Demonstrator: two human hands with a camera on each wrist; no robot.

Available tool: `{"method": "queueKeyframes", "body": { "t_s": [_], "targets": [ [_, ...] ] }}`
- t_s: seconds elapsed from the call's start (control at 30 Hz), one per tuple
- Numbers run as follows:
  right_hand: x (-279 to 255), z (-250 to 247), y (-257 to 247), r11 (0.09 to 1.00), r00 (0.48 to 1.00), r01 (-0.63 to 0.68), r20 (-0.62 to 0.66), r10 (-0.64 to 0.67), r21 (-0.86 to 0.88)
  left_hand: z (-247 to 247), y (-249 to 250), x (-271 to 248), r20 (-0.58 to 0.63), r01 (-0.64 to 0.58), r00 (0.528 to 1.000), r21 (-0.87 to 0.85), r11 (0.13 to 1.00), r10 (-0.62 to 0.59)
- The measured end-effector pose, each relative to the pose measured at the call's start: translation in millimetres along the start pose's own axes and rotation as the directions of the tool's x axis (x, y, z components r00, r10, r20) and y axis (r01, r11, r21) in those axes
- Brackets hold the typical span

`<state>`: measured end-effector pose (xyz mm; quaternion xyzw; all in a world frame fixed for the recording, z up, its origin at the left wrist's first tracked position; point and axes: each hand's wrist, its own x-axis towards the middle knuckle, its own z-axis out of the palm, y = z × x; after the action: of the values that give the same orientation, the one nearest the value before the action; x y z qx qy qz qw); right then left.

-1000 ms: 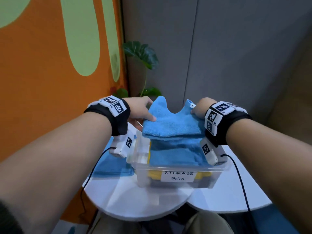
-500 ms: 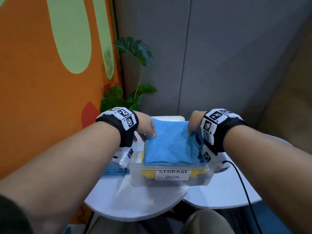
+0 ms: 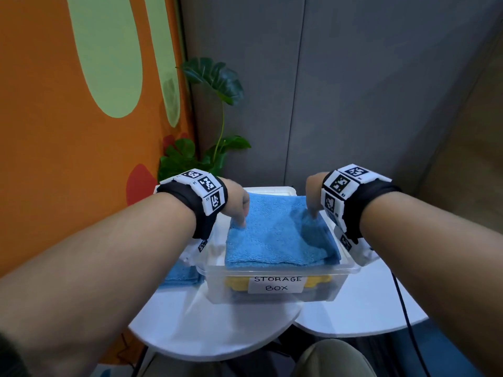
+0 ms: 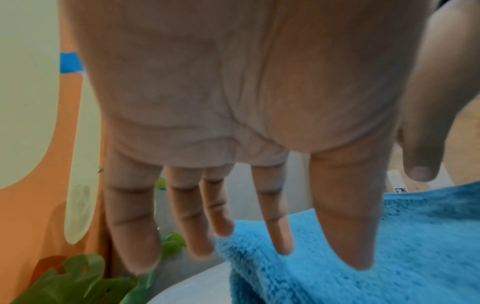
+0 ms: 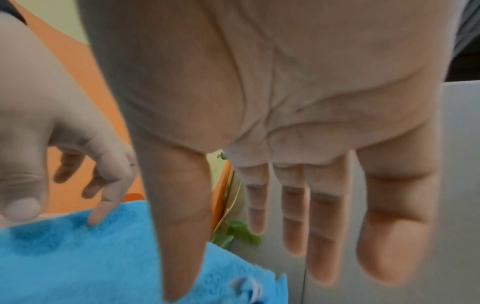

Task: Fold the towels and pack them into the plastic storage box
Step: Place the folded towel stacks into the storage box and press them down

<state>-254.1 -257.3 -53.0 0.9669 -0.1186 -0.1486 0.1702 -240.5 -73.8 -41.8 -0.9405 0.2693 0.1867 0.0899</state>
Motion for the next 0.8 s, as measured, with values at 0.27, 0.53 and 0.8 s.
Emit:
{"method": "queueKeyframes", "body": {
  "t_s": [0.27, 0.53, 0.8],
  "targets": [
    [-17, -7, -21, 0.981, 0.962, 0.112, 0.265, -0.068, -0.156, 8, 13, 18, 0.114, -0.079, 0.992, 0.153, 0.985, 0.061],
    [-7, 32, -29, 0.919, 0.966, 0.203, 0.225, -0.131, -0.337, 21, 25, 33, 0.186, -0.129, 0.979, 0.269, 0.954, 0.080],
    [-17, 41, -44, 0.886, 0.940, 0.286, 0.288, -0.185, -0.364, 32, 28, 46, 0.213, -0.174, 0.972, 0.372, 0.912, 0.099]
  ]
}}
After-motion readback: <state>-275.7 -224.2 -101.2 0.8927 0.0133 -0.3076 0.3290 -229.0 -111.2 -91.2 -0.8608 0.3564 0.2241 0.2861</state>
